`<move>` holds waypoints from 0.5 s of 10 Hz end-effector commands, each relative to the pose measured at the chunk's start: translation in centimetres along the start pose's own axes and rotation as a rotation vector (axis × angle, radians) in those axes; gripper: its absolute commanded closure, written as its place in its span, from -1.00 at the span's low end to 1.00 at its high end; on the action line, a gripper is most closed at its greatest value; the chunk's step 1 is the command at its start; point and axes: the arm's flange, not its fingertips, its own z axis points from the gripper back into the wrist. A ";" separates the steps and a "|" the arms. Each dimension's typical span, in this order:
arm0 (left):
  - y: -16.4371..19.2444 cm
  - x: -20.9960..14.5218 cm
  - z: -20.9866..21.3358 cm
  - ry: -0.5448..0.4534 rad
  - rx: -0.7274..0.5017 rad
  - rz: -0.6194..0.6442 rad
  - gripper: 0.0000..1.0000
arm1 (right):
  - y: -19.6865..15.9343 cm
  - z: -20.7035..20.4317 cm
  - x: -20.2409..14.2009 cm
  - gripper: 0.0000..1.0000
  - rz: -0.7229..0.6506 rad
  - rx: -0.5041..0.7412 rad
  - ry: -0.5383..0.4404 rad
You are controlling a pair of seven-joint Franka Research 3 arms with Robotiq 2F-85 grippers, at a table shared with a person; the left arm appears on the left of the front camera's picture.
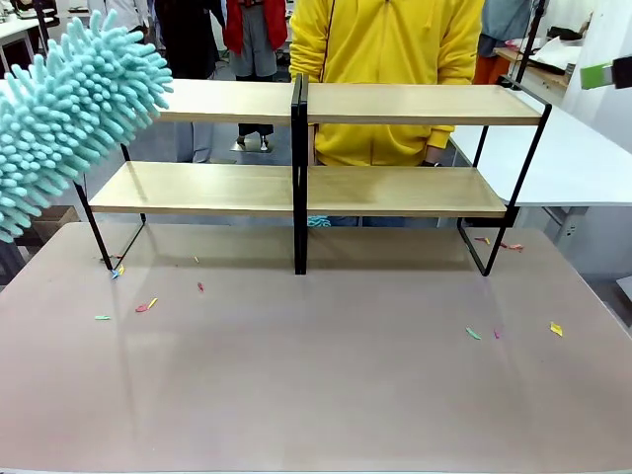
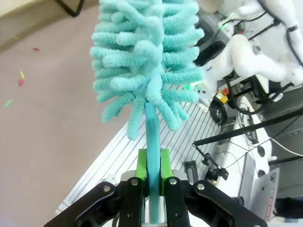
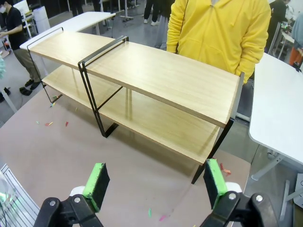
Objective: Clean the shelves.
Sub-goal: Clean another randomly selected level of the Shelf with the Duster.
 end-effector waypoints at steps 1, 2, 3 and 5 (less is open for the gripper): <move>0.3 2.6 -6.6 0.189 0.101 0.099 0.75 | -0.1 -0.1 -0.1 -1.00 -0.004 0.007 -0.006; 0.5 3.6 -9.8 0.303 0.065 0.098 0.75 | -0.1 -0.1 -0.1 -1.00 -0.004 0.007 -0.006; 1.3 4.4 -12.8 0.410 0.007 0.112 0.75 | -0.1 -0.1 -0.1 -1.00 -0.004 0.007 -0.006; 3.1 4.8 -19.1 0.527 0.046 0.242 0.75 | -0.1 -0.1 -0.1 -1.00 -0.004 0.007 -0.006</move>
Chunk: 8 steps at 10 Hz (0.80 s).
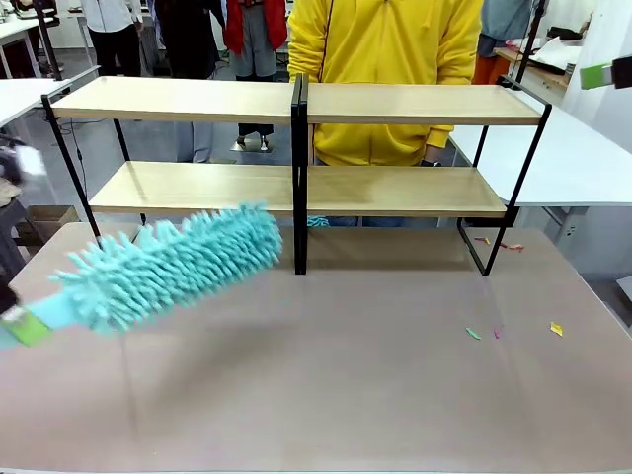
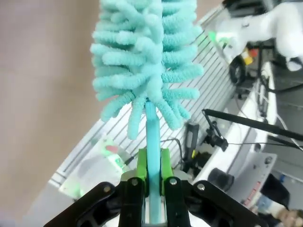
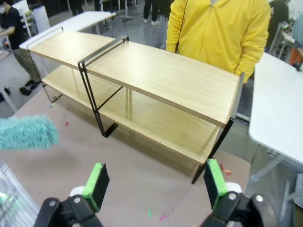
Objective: Clean the shelves.
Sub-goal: Clean another randomly selected level of the Shelf with the Duster.
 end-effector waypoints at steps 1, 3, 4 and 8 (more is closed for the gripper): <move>1.9 1.4 -6.8 0.084 -0.012 0.081 0.75 | -0.1 -0.1 -0.1 -1.00 -0.004 0.007 -0.006; 1.6 1.8 -4.8 0.048 -0.057 0.079 0.75 | -0.1 -0.1 -0.1 -1.00 -0.004 0.007 -0.006; 1.7 3.6 -4.7 0.113 -0.008 0.066 0.75 | -0.1 -0.1 -0.1 -1.00 -0.004 0.007 -0.006; 4.2 7.6 -8.2 -0.018 0.036 0.275 0.75 | -0.1 -0.1 -0.1 -1.00 -0.004 0.007 -0.006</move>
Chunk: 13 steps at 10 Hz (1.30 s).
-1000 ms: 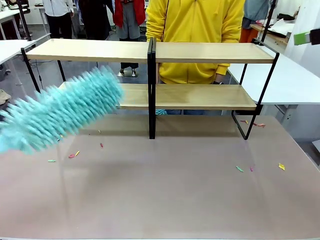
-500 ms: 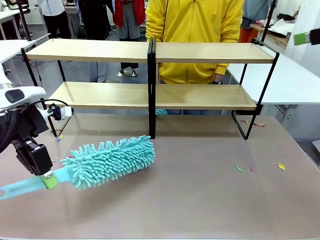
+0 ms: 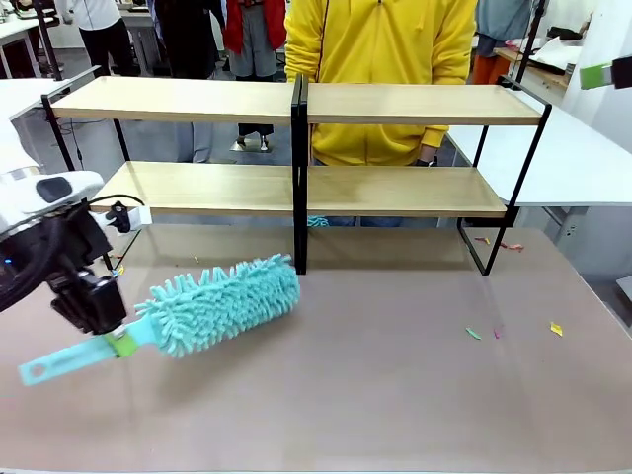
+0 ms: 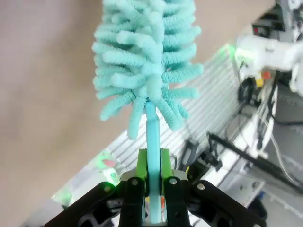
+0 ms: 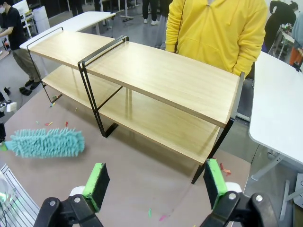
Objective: Clean the shelves.
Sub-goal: Clean another randomly selected level of the Shelf with the Duster.
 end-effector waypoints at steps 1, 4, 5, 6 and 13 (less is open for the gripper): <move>0.5 1.1 -1.8 -0.088 0.019 0.134 0.75 | -0.1 -0.1 -0.1 -1.00 -0.004 0.007 -0.006; 1.9 1.3 -1.9 -0.216 0.057 0.254 0.75 | -0.1 -0.1 -0.1 -1.00 -0.004 0.007 -0.006; 2.5 2.2 -2.5 -0.272 0.064 0.298 0.75 | -0.1 -0.1 -0.1 -1.00 -0.004 0.007 -0.006; 3.1 3.0 -3.1 -0.294 0.100 0.352 0.75 | -0.1 -0.1 -0.1 -1.00 -0.004 0.007 -0.006; 6.4 3.7 -2.6 -0.314 0.218 0.627 0.75 | -0.1 -0.1 -0.1 -1.00 -0.004 0.007 -0.006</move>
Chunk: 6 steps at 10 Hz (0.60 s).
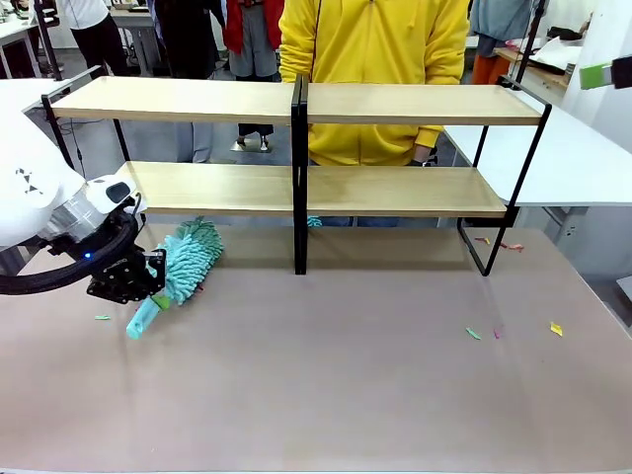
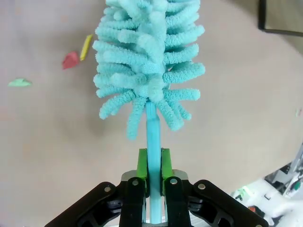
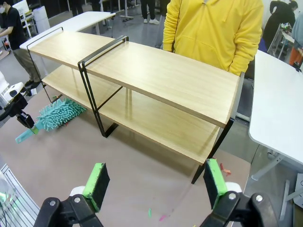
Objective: Clean the shelves.
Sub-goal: Clean another randomly selected level of the Shelf with the Duster.
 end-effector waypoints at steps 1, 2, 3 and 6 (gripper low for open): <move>2.2 -3.0 0.5 0.045 0.047 0.096 0.75 | -0.1 -0.1 -0.1 -1.00 -0.004 0.007 -0.006; 2.8 -3.4 0.9 0.053 0.058 0.142 0.75 | -0.1 -0.1 -0.1 -1.00 -0.004 0.007 -0.006; 3.2 -3.9 1.3 0.002 0.064 0.174 0.75 | -0.1 -0.1 -0.1 -1.00 -0.004 0.007 -0.006; 4.2 -4.3 1.2 -0.049 0.084 0.255 0.75 | -0.1 -0.1 -0.1 -1.00 -0.004 0.007 -0.006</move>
